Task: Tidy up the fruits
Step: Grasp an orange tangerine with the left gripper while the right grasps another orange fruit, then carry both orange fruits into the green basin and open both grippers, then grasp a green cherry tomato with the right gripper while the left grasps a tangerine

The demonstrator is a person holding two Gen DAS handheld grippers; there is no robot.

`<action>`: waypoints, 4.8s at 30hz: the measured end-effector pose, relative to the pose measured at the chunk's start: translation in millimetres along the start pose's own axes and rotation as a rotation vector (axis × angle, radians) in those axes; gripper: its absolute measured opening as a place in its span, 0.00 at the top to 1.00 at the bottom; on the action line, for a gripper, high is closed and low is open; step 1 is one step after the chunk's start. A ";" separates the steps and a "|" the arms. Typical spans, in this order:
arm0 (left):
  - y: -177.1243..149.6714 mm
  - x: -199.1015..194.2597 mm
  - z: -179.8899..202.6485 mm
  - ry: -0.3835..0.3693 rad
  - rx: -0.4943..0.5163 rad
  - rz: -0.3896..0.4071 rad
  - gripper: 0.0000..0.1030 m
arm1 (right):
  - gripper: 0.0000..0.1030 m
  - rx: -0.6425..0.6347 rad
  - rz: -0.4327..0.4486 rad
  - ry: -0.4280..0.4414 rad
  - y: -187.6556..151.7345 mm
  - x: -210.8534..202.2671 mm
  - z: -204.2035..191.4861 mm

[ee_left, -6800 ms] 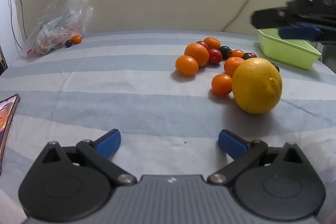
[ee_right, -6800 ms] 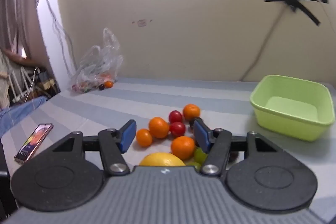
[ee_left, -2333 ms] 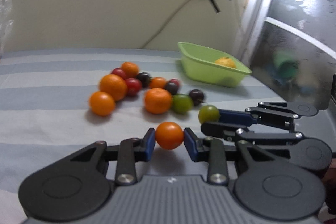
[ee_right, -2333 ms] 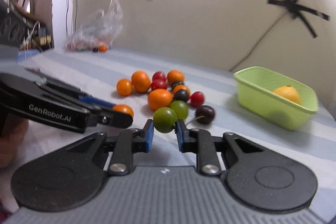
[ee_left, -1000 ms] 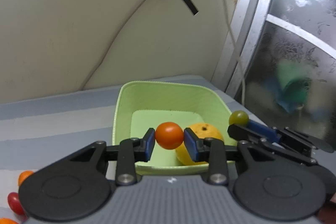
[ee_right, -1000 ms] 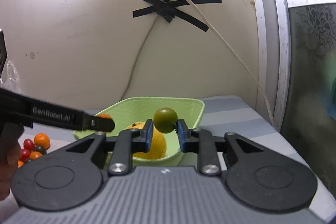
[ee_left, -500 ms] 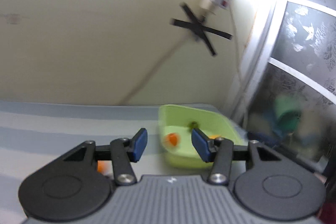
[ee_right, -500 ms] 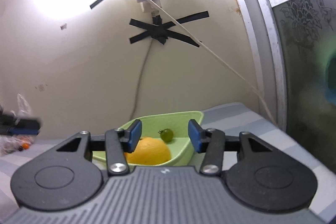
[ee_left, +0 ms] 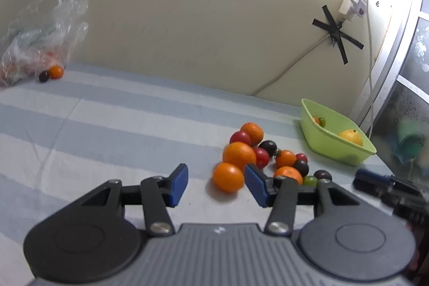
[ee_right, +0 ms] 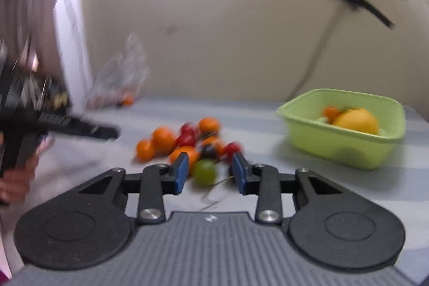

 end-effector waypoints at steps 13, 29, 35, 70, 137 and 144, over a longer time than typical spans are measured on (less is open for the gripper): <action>-12.7 41.7 15.6 -0.019 0.097 -0.063 0.54 | 0.62 -0.360 -0.136 -0.041 15.7 71.4 -47.9; -46.9 -14.0 20.9 -0.133 0.110 -0.073 0.67 | 0.64 -0.333 -0.059 -0.026 8.6 1.9 -63.7; -72.2 -14.9 36.1 -0.168 0.157 -0.137 0.66 | 0.64 -0.288 -0.116 -0.054 -15.0 -15.5 -63.2; -68.8 -6.4 60.4 -0.165 0.238 -0.098 0.67 | 0.62 -0.131 -0.066 0.009 -13.8 -15.3 -34.4; -6.1 49.4 7.5 0.003 0.104 -0.028 0.41 | 0.66 -0.255 -0.209 -0.164 8.5 66.9 -37.2; -20.6 44.6 27.4 0.005 0.215 -0.015 0.62 | 0.71 -0.232 -0.163 -0.164 5.6 47.7 -46.7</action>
Point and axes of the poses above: each gripper's, at about its wrist camera, not at the fingertips, and x roughly the way its jaws point, z to its right, y to its top, the point moved 2 cm from there along x, roughly the way its jaws point, and after that the axes turned 14 degrees about -x, right-handed, at the moved point
